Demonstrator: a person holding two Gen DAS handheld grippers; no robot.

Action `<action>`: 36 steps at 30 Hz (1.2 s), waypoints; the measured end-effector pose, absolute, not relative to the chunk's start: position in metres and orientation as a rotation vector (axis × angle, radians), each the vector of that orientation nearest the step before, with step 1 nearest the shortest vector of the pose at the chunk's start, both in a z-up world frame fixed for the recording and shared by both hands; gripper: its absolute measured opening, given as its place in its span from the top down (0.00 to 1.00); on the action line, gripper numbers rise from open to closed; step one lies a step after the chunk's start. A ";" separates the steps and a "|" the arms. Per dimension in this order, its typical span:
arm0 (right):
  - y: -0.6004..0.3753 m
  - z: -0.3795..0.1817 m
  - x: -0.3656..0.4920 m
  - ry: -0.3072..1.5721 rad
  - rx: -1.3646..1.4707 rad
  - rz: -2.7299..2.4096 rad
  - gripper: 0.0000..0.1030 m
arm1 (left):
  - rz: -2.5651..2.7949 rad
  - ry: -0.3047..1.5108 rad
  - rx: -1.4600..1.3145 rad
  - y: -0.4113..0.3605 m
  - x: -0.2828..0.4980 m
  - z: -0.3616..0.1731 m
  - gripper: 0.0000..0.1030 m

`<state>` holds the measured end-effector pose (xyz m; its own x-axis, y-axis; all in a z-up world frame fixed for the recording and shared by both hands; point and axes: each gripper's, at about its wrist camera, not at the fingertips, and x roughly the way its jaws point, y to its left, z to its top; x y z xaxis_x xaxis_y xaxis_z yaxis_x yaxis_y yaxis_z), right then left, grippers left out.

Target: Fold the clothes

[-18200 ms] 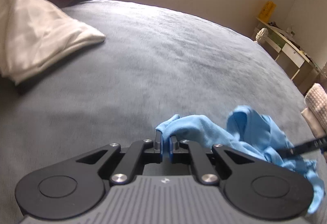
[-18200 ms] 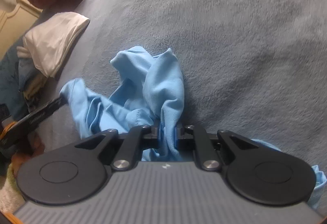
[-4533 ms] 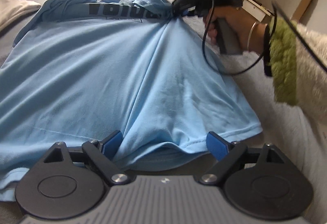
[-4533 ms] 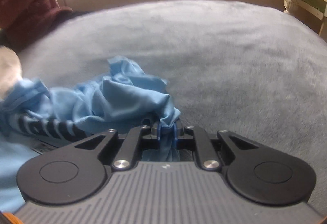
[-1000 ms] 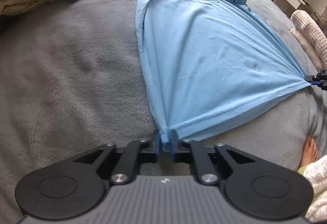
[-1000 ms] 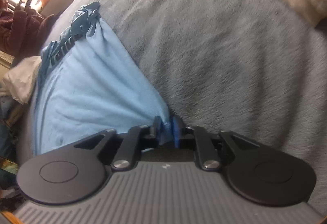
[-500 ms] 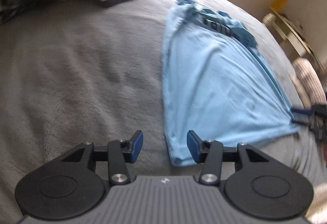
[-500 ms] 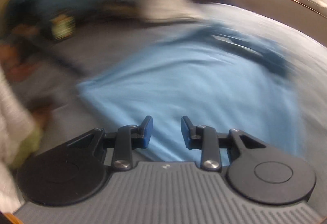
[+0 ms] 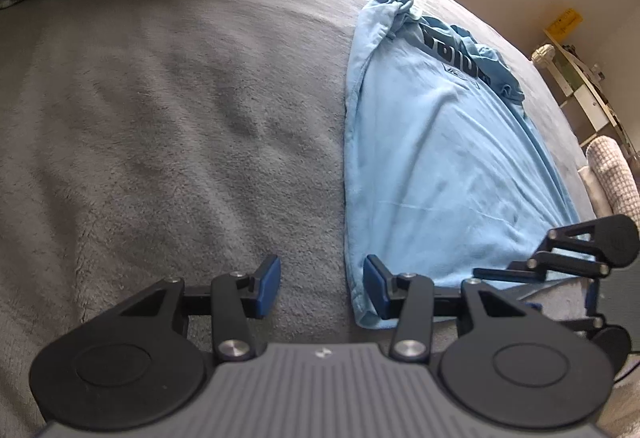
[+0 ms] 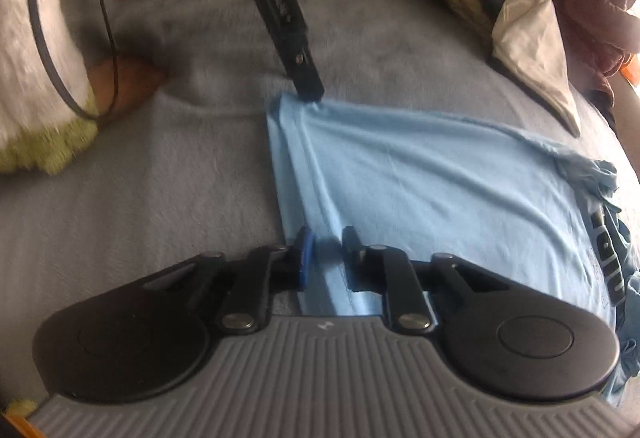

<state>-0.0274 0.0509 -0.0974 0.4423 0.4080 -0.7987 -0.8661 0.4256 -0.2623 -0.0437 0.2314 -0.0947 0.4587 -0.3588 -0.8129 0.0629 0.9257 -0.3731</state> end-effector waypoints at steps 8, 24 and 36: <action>0.048 -0.092 -0.021 0.734 -0.683 0.905 0.99 | -0.280 1.076 -0.339 0.238 -0.040 -0.101 0.55; 0.040 -0.093 -0.023 0.824 -0.641 0.972 1.00 | -0.368 1.092 -0.286 0.228 -0.039 -0.098 0.55; 0.008 -0.083 -0.032 0.864 -0.435 0.850 0.96 | -0.371 1.086 0.001 0.199 -0.051 -0.097 0.56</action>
